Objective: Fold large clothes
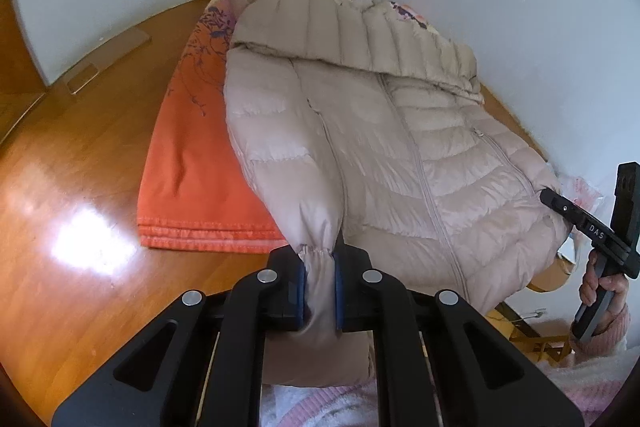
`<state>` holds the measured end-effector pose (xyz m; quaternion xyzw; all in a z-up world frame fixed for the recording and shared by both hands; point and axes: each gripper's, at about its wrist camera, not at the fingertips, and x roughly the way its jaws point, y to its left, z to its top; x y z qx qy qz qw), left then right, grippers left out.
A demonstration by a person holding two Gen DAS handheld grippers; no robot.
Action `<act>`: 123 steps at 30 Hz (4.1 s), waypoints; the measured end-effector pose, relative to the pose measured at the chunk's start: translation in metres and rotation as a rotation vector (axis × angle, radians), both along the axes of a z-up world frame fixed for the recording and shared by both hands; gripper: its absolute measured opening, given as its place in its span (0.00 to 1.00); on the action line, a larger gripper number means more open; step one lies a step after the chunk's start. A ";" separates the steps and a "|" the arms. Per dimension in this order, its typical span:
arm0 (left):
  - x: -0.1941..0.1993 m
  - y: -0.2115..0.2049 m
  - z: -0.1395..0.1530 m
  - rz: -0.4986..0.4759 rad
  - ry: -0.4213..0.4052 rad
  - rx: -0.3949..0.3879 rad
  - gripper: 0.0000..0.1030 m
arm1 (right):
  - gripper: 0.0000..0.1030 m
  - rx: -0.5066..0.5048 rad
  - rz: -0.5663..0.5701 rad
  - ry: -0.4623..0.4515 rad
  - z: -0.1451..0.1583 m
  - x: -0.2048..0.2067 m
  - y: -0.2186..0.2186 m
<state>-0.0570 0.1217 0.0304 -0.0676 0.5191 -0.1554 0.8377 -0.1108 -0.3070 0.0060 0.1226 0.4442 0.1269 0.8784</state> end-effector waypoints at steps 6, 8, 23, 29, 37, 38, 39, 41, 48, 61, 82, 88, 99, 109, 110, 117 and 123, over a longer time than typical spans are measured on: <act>-0.003 0.003 0.026 0.016 -0.024 -0.066 0.10 | 0.07 0.048 0.001 -0.054 0.019 -0.011 -0.007; 0.002 0.005 0.039 0.010 -0.053 -0.100 0.10 | 0.07 0.042 0.004 -0.085 0.029 -0.011 -0.008; 0.110 -0.022 0.097 -0.034 -0.219 -0.073 0.10 | 0.06 -0.018 -0.057 -0.189 0.066 0.077 -0.011; 0.169 -0.028 0.091 -0.052 -0.216 -0.058 0.10 | 0.06 -0.071 -0.113 -0.180 0.065 0.138 -0.003; 0.228 -0.047 0.073 -0.024 -0.195 0.009 0.10 | 0.06 -0.093 -0.183 -0.117 0.043 0.201 -0.012; 0.235 -0.049 0.068 -0.014 -0.191 0.020 0.10 | 0.06 -0.101 -0.183 -0.107 0.038 0.209 -0.013; 0.241 -0.052 0.064 -0.006 -0.187 0.030 0.10 | 0.06 -0.108 -0.183 -0.100 0.033 0.216 -0.013; 0.253 -0.055 0.054 0.021 -0.169 0.044 0.11 | 0.07 -0.122 -0.178 -0.079 0.022 0.229 -0.014; 0.285 -0.061 0.015 0.086 -0.101 0.082 0.11 | 0.08 -0.179 -0.142 -0.007 -0.018 0.270 -0.013; 0.312 -0.069 -0.015 0.098 -0.064 0.128 0.13 | 0.10 -0.220 -0.135 0.039 -0.050 0.299 -0.012; 0.232 -0.056 0.071 -0.018 -0.223 0.091 0.82 | 0.58 -0.153 -0.061 -0.067 0.016 0.254 -0.033; 0.215 -0.043 0.066 -0.020 -0.207 0.139 0.82 | 0.63 -0.192 -0.029 -0.087 0.033 0.227 -0.055; 0.229 -0.034 0.008 -0.100 -0.166 0.264 0.82 | 0.64 -0.322 0.125 0.030 -0.038 0.218 -0.047; 0.279 -0.055 0.012 -0.170 -0.287 0.154 0.82 | 0.64 -0.154 0.120 -0.035 -0.038 0.257 -0.040; 0.284 -0.060 0.012 -0.172 -0.293 0.151 0.82 | 0.64 -0.127 0.107 -0.027 -0.041 0.263 -0.040; 0.317 -0.072 -0.017 -0.063 -0.196 0.120 0.30 | 0.18 0.066 -0.064 0.074 -0.066 0.289 -0.066; 0.341 -0.070 -0.021 0.039 -0.189 0.052 0.12 | 0.08 0.047 -0.144 0.000 -0.041 0.284 -0.077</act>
